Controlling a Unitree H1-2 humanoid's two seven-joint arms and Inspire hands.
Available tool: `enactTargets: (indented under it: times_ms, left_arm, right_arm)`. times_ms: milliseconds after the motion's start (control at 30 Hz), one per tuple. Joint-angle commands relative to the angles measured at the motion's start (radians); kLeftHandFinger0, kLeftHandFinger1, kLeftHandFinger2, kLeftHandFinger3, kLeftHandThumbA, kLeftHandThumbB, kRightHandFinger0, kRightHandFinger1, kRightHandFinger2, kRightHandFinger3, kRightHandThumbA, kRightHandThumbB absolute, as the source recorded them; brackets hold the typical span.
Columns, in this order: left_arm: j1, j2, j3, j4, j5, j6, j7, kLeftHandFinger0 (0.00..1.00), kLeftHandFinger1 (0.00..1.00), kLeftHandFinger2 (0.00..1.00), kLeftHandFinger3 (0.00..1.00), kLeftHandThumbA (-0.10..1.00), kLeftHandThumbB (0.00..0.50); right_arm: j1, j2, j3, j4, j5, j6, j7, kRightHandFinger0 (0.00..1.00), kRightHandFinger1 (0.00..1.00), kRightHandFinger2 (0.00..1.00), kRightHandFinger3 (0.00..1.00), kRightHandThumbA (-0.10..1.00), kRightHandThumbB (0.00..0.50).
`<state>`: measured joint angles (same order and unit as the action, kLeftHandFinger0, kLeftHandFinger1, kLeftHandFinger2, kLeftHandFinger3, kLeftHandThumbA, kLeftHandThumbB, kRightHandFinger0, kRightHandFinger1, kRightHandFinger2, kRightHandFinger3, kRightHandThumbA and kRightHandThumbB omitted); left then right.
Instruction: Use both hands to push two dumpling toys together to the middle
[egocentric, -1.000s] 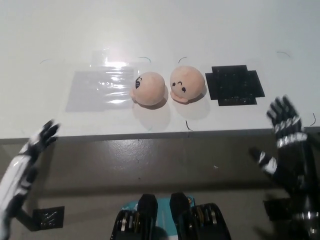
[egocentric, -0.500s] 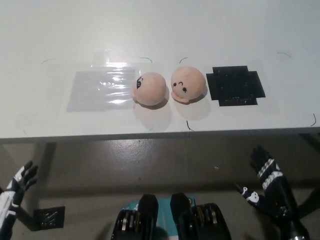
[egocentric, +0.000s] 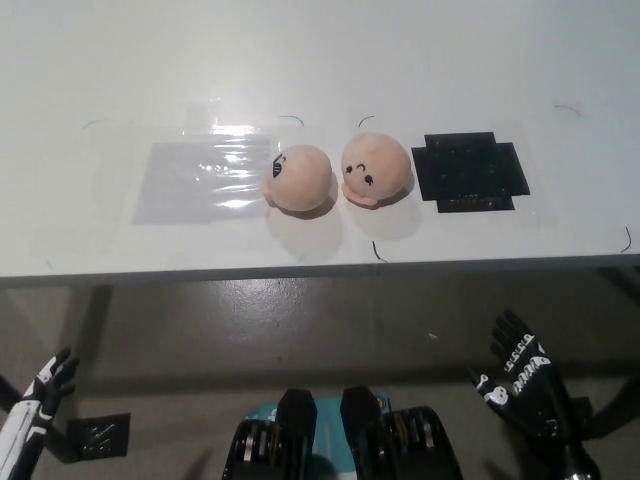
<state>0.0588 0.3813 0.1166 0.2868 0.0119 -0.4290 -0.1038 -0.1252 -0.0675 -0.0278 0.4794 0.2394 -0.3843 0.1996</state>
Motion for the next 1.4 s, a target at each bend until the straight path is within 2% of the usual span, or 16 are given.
enactTargets:
  times_ms: [0, 67, 167, 300, 400, 567, 733, 767, 867, 900, 967, 1033, 1067, 1167, 1200, 1367]
  left_arm:
    - [-0.011, 0.01, 0.016, 0.002, -0.004, -0.041, 0.015, 1.0, 1.0, 1.0, 1.0, 1.0, 0.117]
    - [-0.005, 0.007, 0.019, 0.003, -0.015, -0.041, 0.008, 1.0, 1.0, 1.0, 1.0, 1.0, 0.087]
    - [-0.005, 0.005, 0.017, 0.007, -0.011, -0.041, 0.009, 1.0, 1.0, 1.0, 1.0, 1.0, 0.065]
    - [0.023, -0.001, 0.012, -0.004, 0.013, -0.041, 0.028, 1.0, 1.0, 1.0, 1.0, 1.0, 0.08]
    - [0.06, -0.008, 0.009, -0.01, 0.005, -0.041, 0.016, 1.0, 1.0, 1.0, 1.0, 1.0, 0.058]
    - [0.134, -0.03, 0.012, -0.034, -0.015, -0.041, 0.002, 1.0, 1.0, 1.0, 1.0, 1.0, 0.08]
    - [0.137, -0.031, 0.015, -0.043, -0.021, -0.041, -0.003, 1.0, 1.0, 1.0, 1.0, 1.0, 0.133]
    - [0.138, -0.03, 0.014, -0.046, -0.009, -0.041, 0.005, 1.0, 1.0, 1.0, 1.0, 1.0, 0.108]
    - [0.123, -0.032, 0.007, -0.035, -0.006, -0.041, 0.002, 1.0, 1.0, 1.0, 1.0, 1.0, 0.084]
    - [0.117, -0.033, 0.005, -0.032, 0.0, -0.041, 0.006, 1.0, 1.0, 1.0, 1.0, 1.0, 0.085]
    - [0.109, -0.033, 0.002, -0.029, -0.008, -0.041, -0.003, 1.0, 1.0, 1.0, 1.0, 1.0, 0.047]
    - [0.108, -0.036, 0.003, -0.03, -0.014, -0.041, -0.007, 1.0, 1.0, 1.0, 1.0, 1.0, 0.053]
    - [0.111, -0.036, 0.003, -0.035, 0.0, -0.041, 0.004, 1.0, 1.0, 1.0, 1.0, 1.0, 0.039]
    - [0.097, -0.037, 0.005, -0.029, -0.004, -0.041, 0.005, 1.0, 1.0, 1.0, 1.0, 1.0, 0.027]
    - [0.09, -0.036, 0.006, -0.025, -0.001, -0.041, 0.009, 1.0, 1.0, 1.0, 1.0, 1.0, 0.042]
    - [0.089, -0.033, 0.006, -0.02, -0.005, -0.041, 0.002, 1.0, 1.0, 1.0, 1.0, 1.0, 0.041]
  right_arm:
    - [-0.032, 0.007, -0.011, -0.005, 0.023, -0.052, 0.029, 1.0, 1.0, 1.0, 1.0, 0.86, 0.169]
    - [-0.024, 0.006, -0.007, -0.01, 0.018, -0.048, 0.031, 1.0, 1.0, 1.0, 1.0, 0.86, 0.169]
    - [-0.021, 0.006, -0.012, -0.012, 0.018, -0.04, 0.025, 1.0, 1.0, 1.0, 1.0, 0.84, 0.203]
    - [0.01, 0.004, -0.01, -0.021, 0.01, -0.053, 0.025, 1.0, 1.0, 1.0, 1.0, 0.85, 0.185]
    - [0.043, 0.004, -0.006, -0.018, 0.012, -0.067, 0.036, 1.0, 1.0, 1.0, 1.0, 0.83, 0.188]
    - [0.115, -0.003, 0.003, -0.039, 0.02, -0.073, 0.062, 1.0, 1.0, 1.0, 1.0, 0.81, 0.178]
    - [0.115, -0.003, 0.003, -0.06, 0.01, -0.056, 0.053, 1.0, 1.0, 1.0, 1.0, 0.83, 0.162]
    - [0.115, -0.001, 0.001, -0.058, 0.012, -0.058, 0.053, 1.0, 1.0, 1.0, 1.0, 0.82, 0.166]
    - [0.106, -0.004, -0.008, -0.04, 0.008, -0.081, 0.048, 1.0, 1.0, 1.0, 1.0, 0.8, 0.175]
    - [0.103, -0.004, -0.01, -0.036, 0.011, -0.083, 0.049, 1.0, 1.0, 1.0, 1.0, 0.79, 0.17]
    - [0.101, -0.005, -0.014, -0.037, 0.024, -0.082, 0.058, 1.0, 1.0, 1.0, 1.0, 0.77, 0.155]
    - [0.102, -0.007, -0.014, -0.042, 0.01, -0.083, 0.049, 1.0, 1.0, 1.0, 1.0, 0.77, 0.153]
    - [0.102, -0.005, -0.015, -0.043, 0.006, -0.081, 0.044, 1.0, 1.0, 1.0, 1.0, 0.77, 0.165]
    - [0.091, -0.005, -0.017, -0.039, -0.005, -0.083, 0.038, 1.0, 1.0, 1.0, 1.0, 0.78, 0.145]
    - [0.085, -0.005, -0.018, -0.035, -0.005, -0.086, 0.039, 1.0, 1.0, 1.0, 1.0, 0.78, 0.147]
    - [0.081, -0.004, -0.023, -0.026, -0.007, -0.086, 0.047, 1.0, 1.0, 1.0, 1.0, 0.77, 0.141]
